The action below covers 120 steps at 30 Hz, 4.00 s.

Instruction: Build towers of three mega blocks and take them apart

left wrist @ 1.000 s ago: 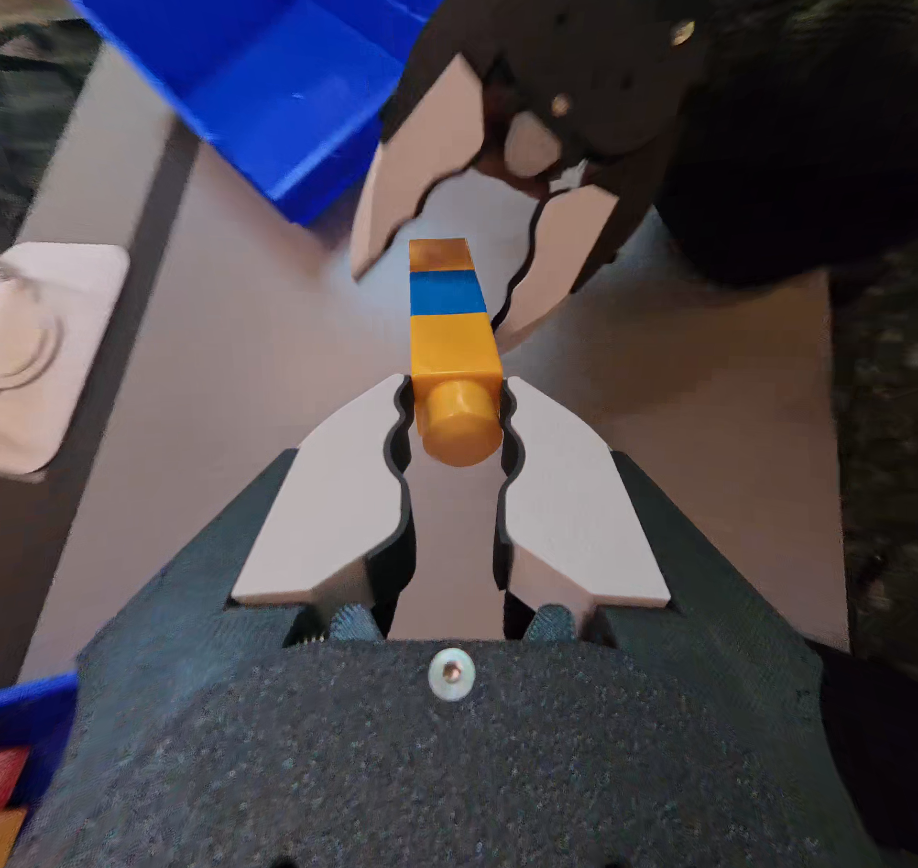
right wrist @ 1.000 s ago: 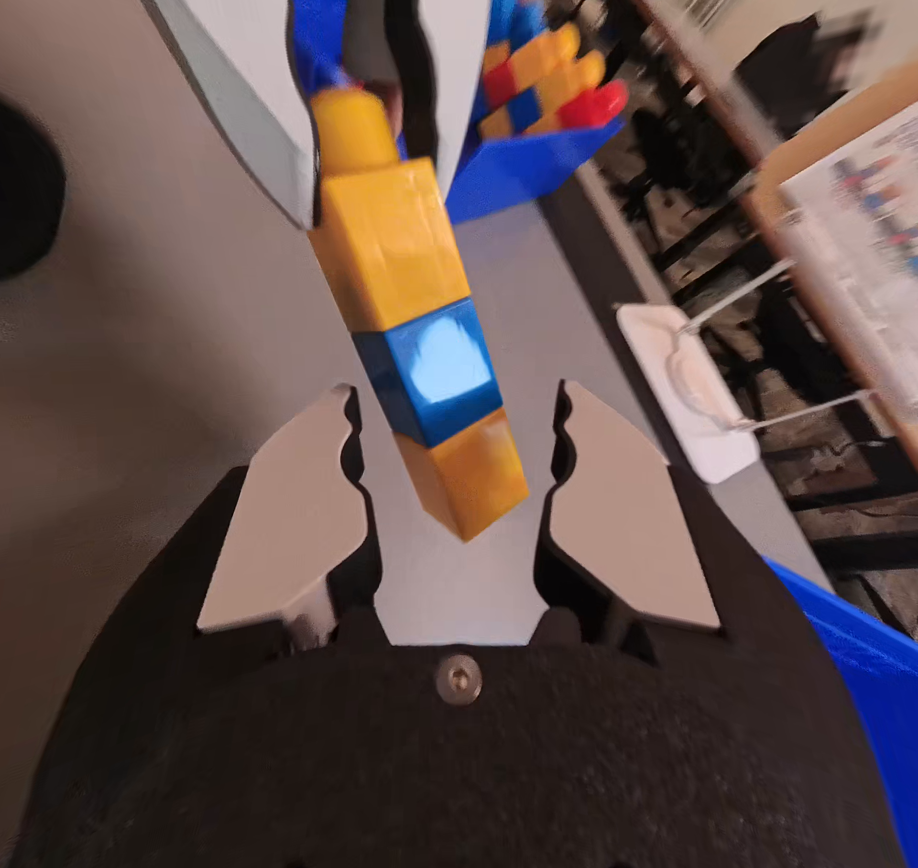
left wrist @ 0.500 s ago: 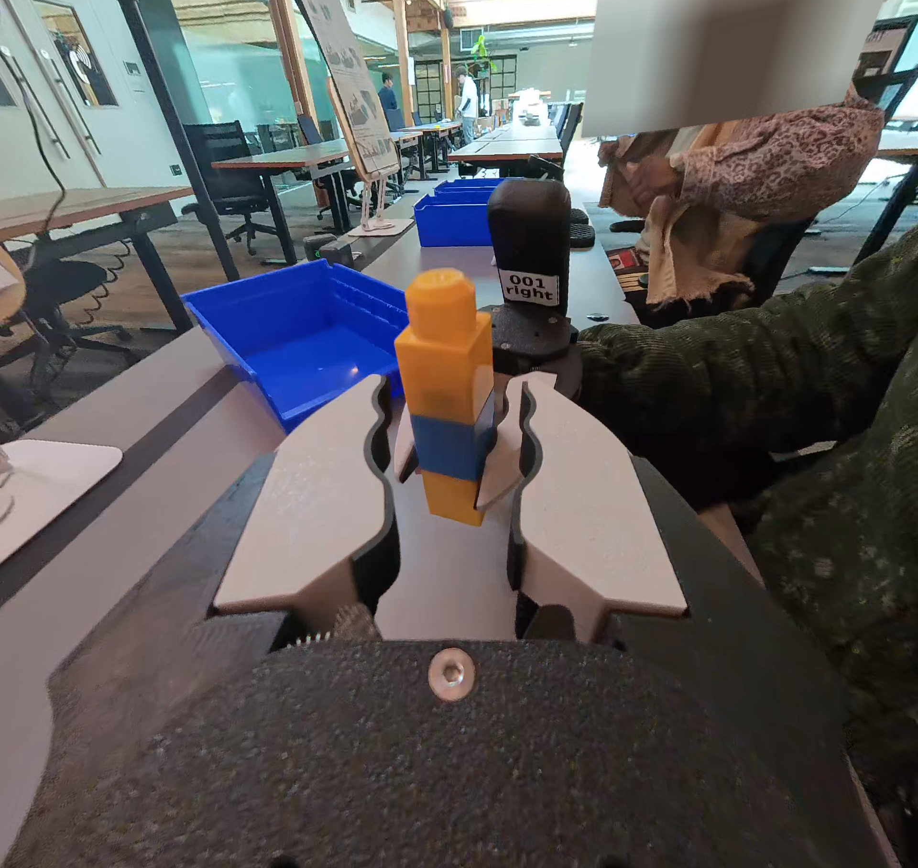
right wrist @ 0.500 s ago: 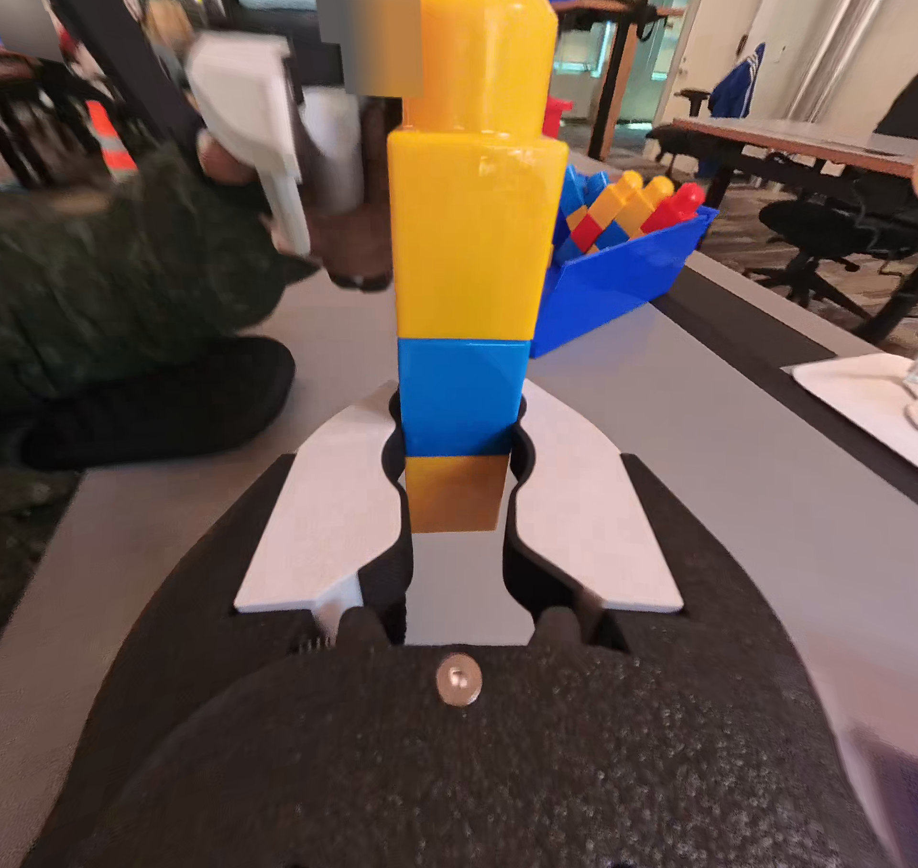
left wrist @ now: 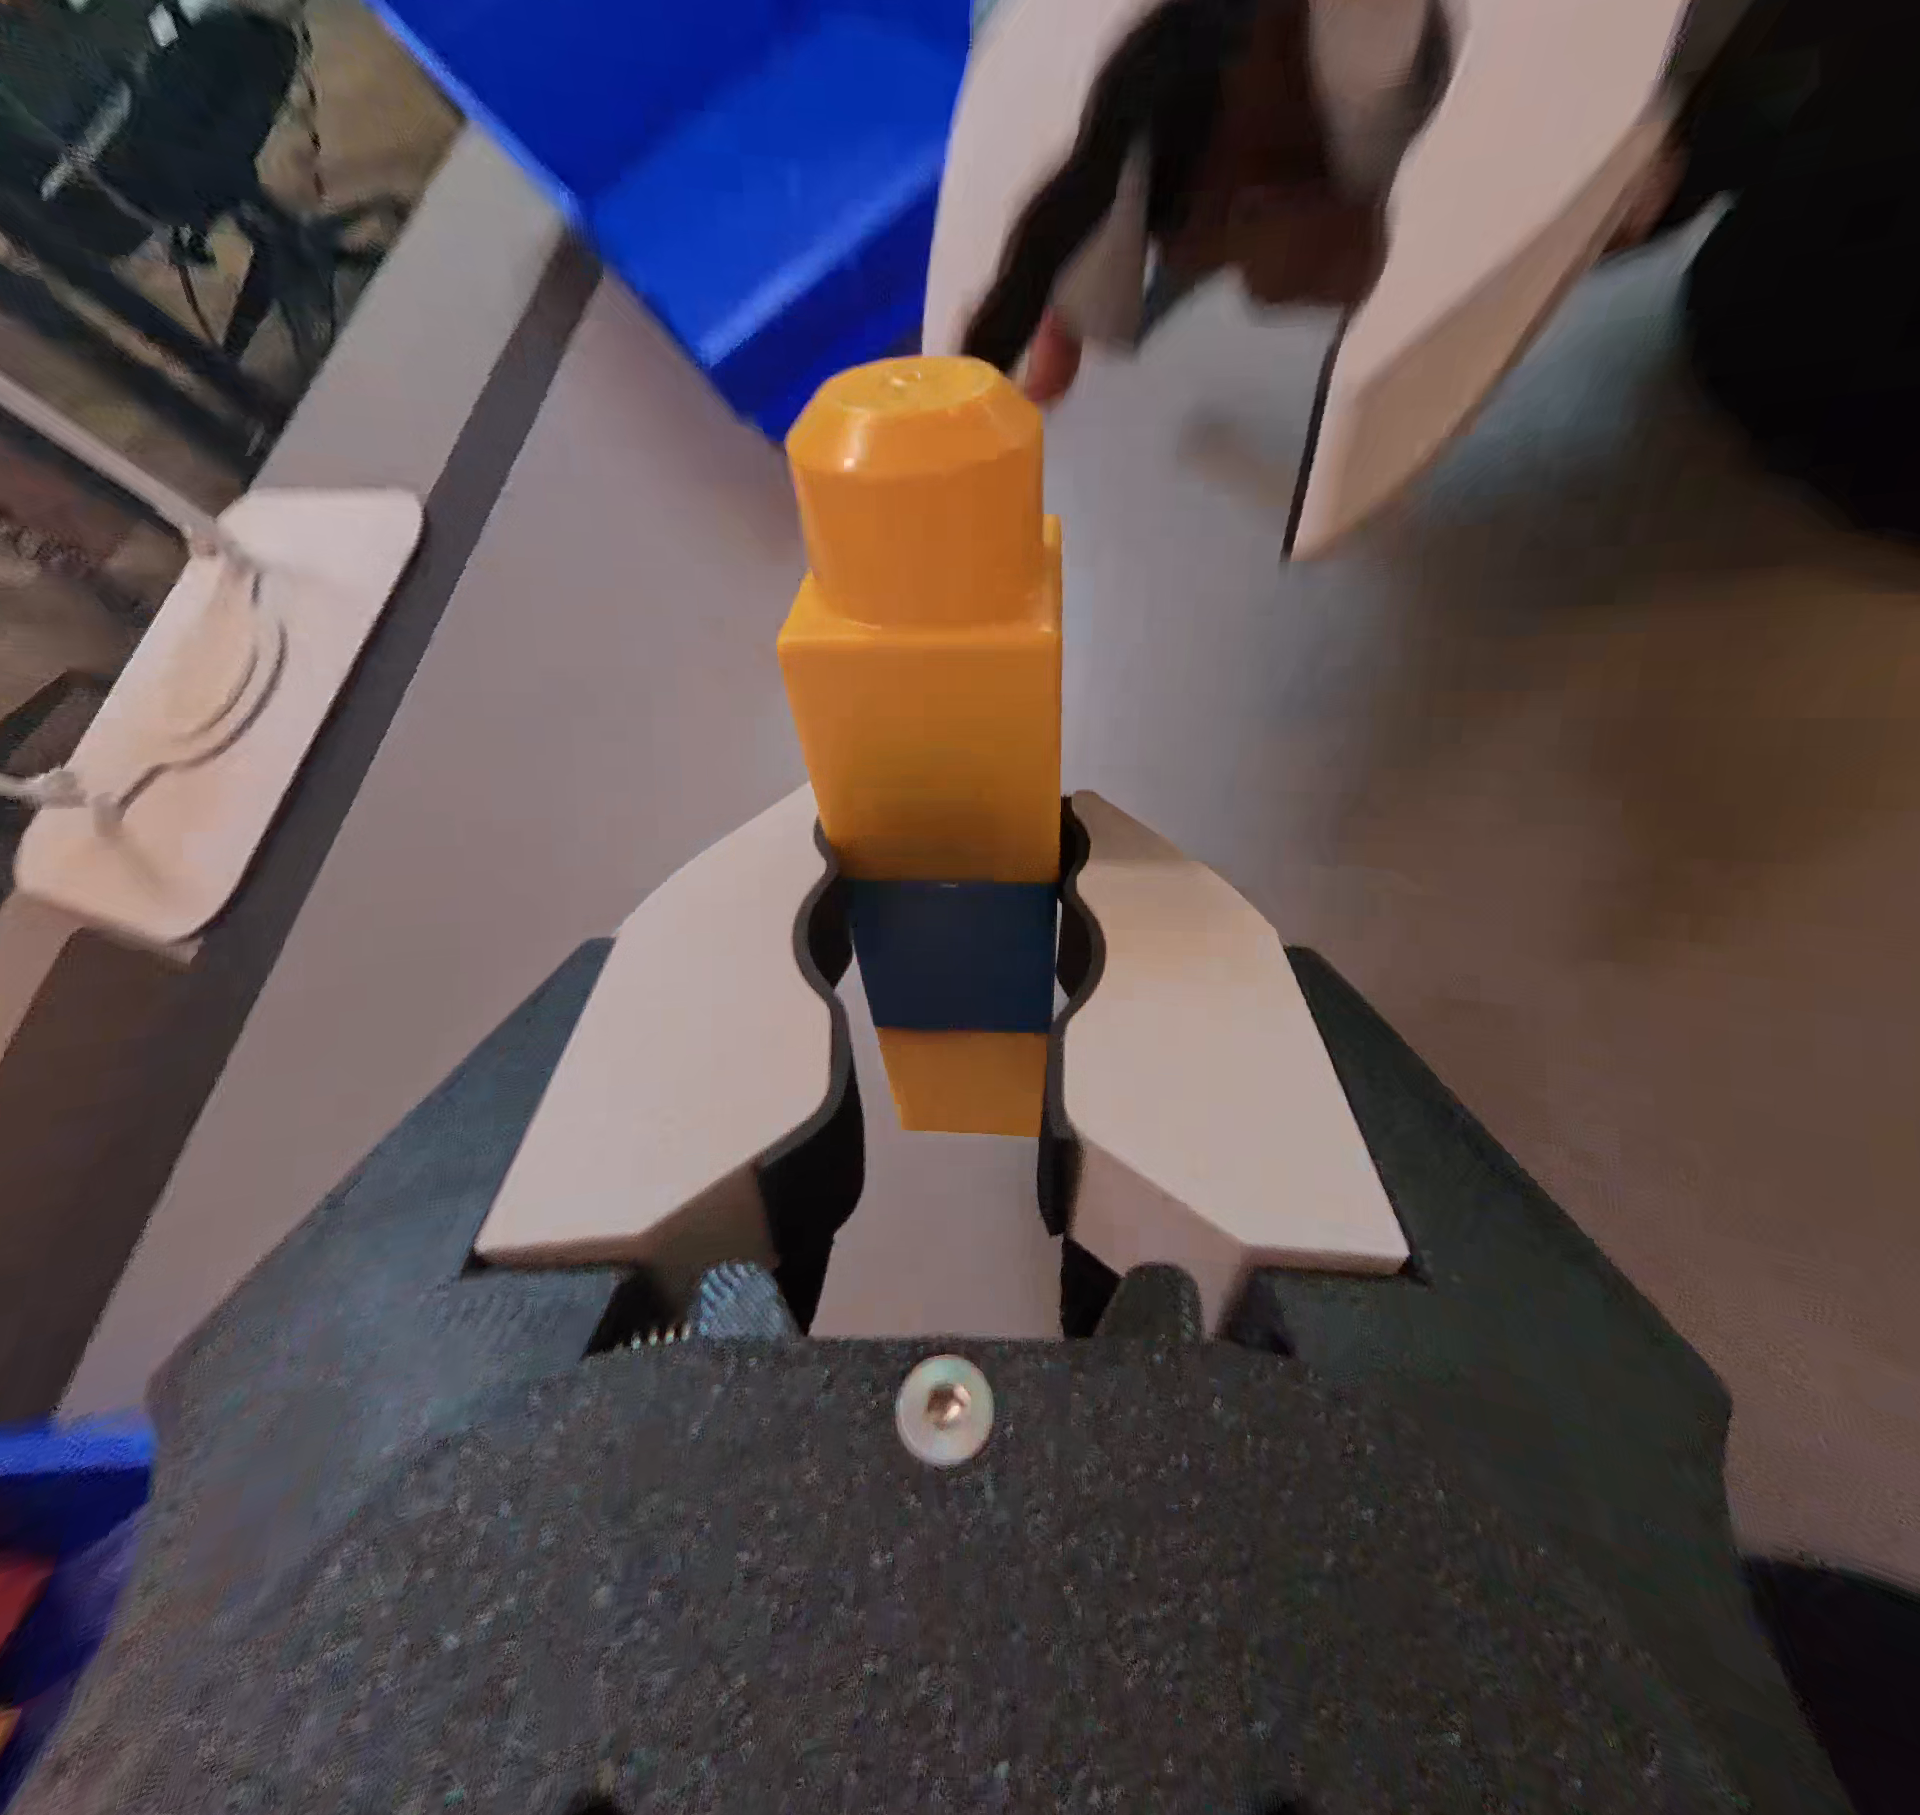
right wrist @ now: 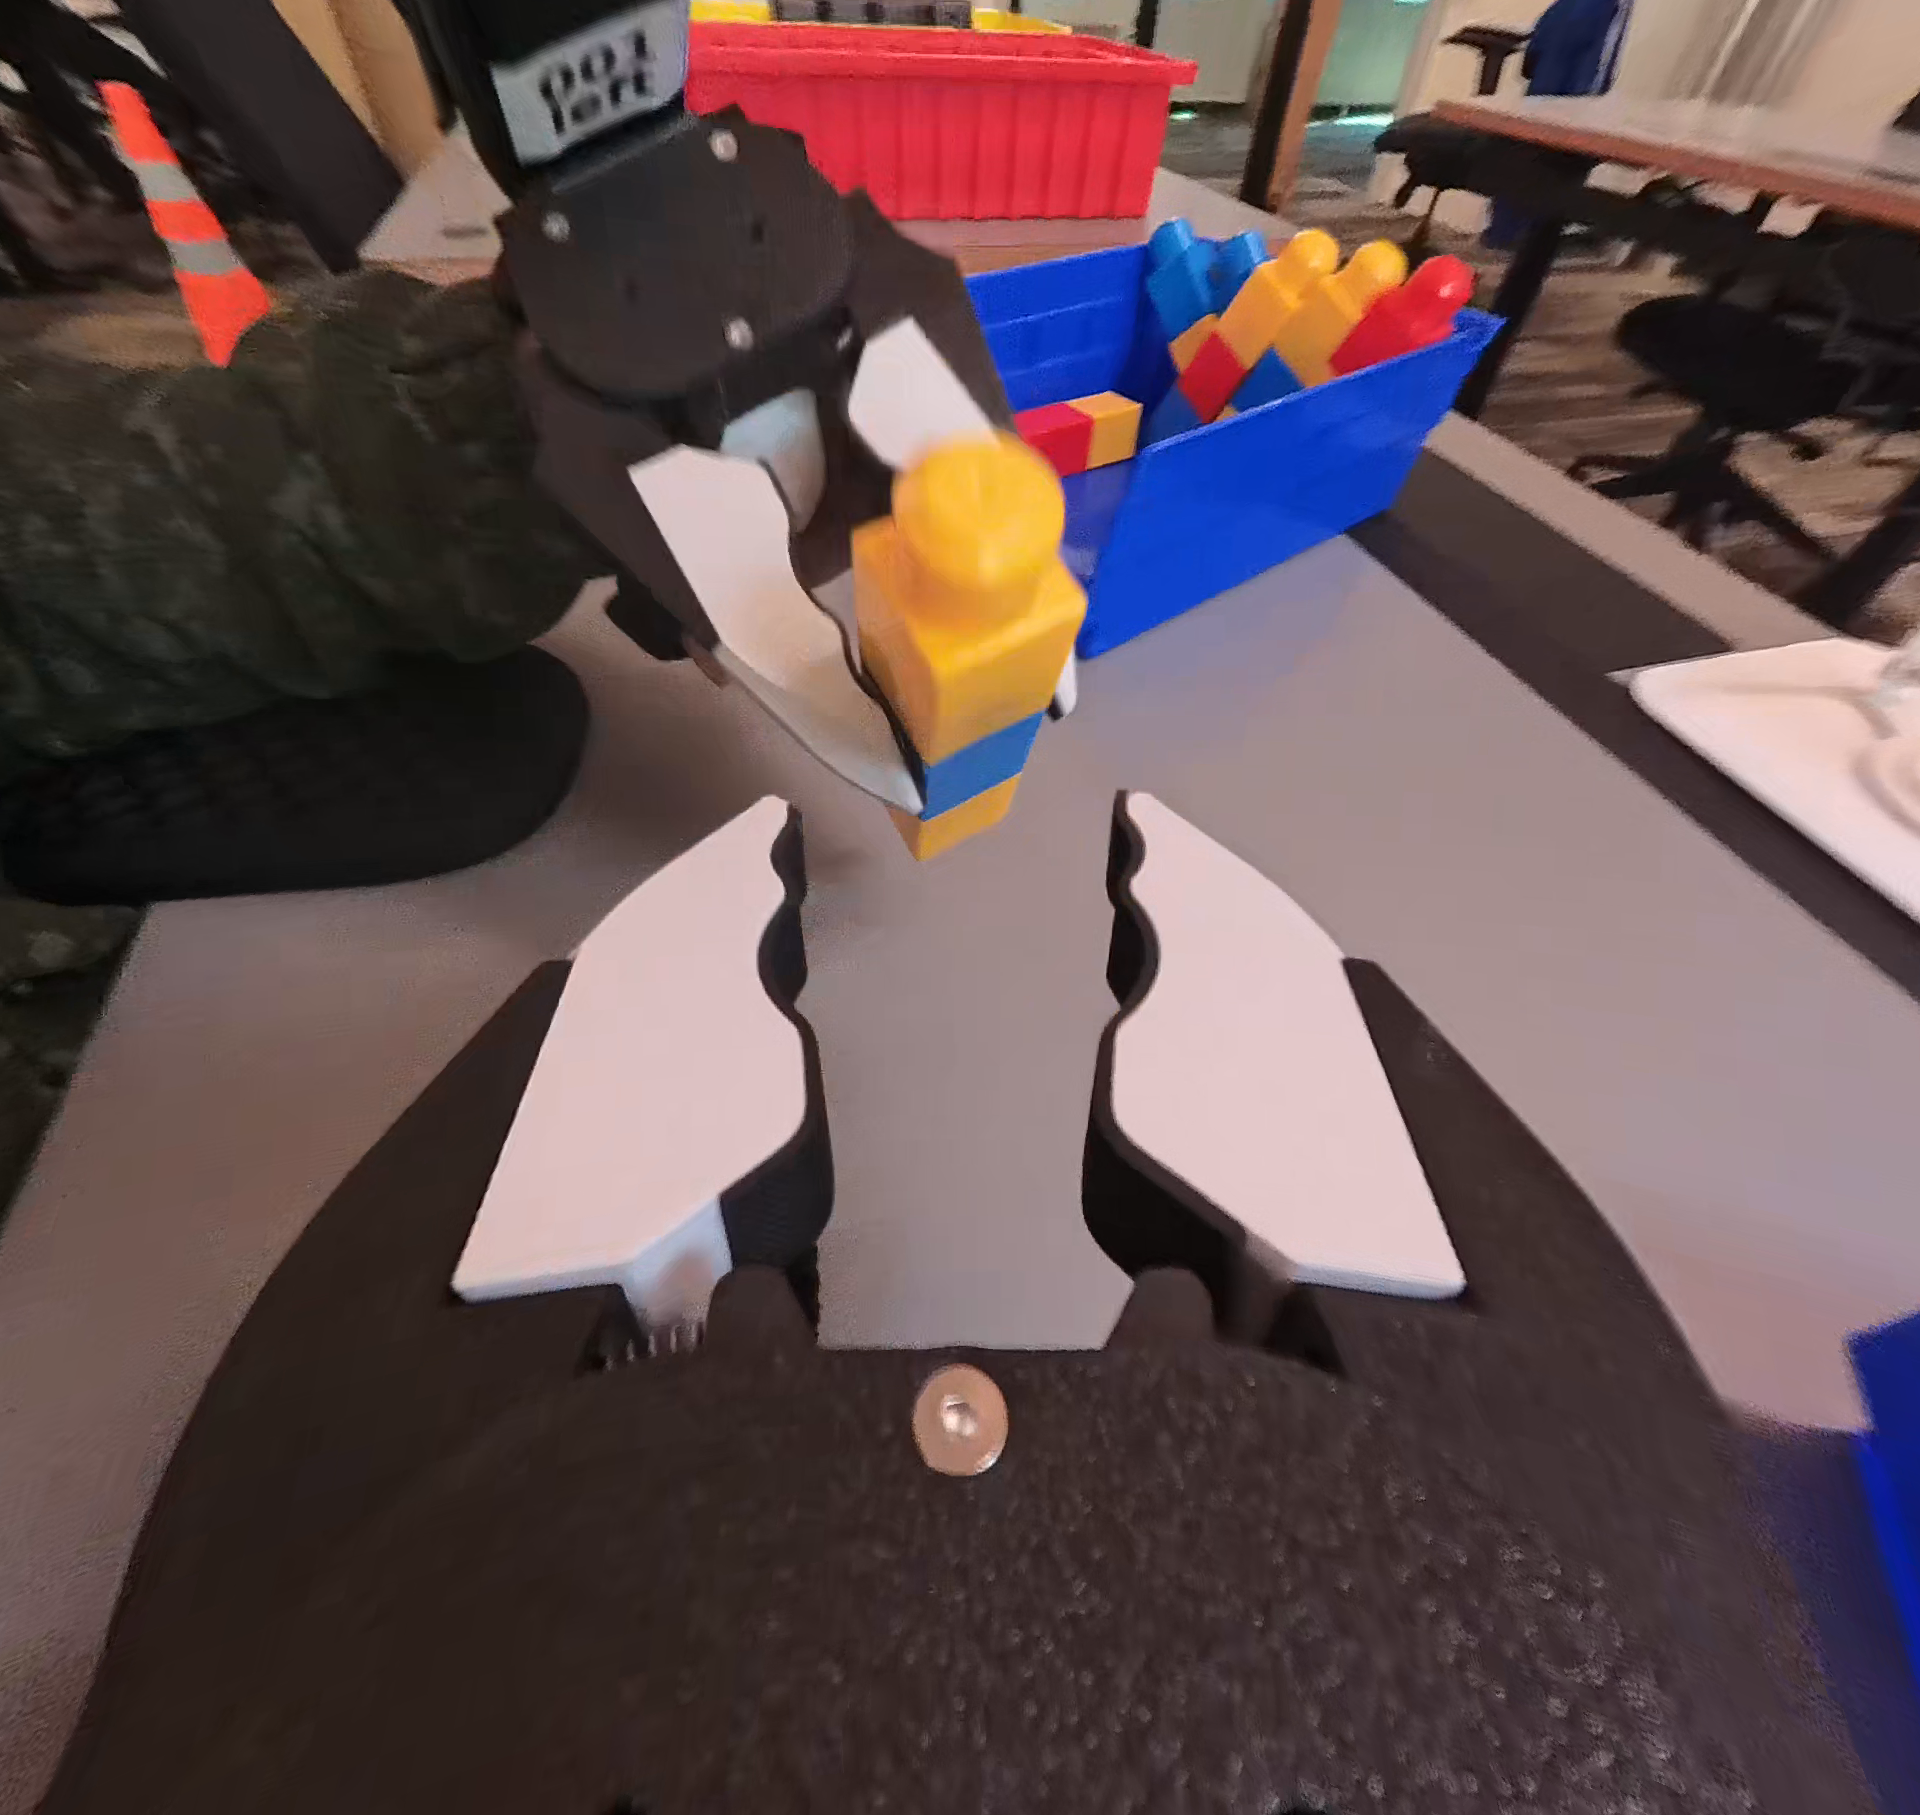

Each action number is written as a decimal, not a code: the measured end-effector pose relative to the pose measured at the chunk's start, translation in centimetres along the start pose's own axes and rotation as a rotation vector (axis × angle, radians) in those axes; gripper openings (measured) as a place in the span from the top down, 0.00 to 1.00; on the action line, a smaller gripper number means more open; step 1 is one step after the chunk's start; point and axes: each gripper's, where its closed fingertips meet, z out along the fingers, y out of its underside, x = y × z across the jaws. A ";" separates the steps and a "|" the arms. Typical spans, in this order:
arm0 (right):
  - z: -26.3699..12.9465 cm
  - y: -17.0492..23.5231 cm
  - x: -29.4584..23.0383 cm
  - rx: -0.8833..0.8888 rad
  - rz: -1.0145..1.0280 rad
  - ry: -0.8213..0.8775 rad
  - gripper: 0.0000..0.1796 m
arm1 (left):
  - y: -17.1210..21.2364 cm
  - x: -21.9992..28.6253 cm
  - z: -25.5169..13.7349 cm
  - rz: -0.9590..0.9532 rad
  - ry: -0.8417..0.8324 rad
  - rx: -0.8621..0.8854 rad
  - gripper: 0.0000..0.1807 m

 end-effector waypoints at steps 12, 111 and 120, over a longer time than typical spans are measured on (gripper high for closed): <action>1.5 3.6 -2.2 -0.322 -0.381 0.048 0.82 | 3.4 3.0 1.6 0.390 -0.026 -0.341 0.80; -11.0 10.1 21.5 -0.865 0.432 0.459 0.75 | 3.2 -3.5 1.8 -0.126 -0.076 0.155 0.80; -0.2 0.4 4.0 -0.493 -0.299 -0.042 0.71 | -0.1 0.3 1.5 -0.068 0.076 0.269 0.80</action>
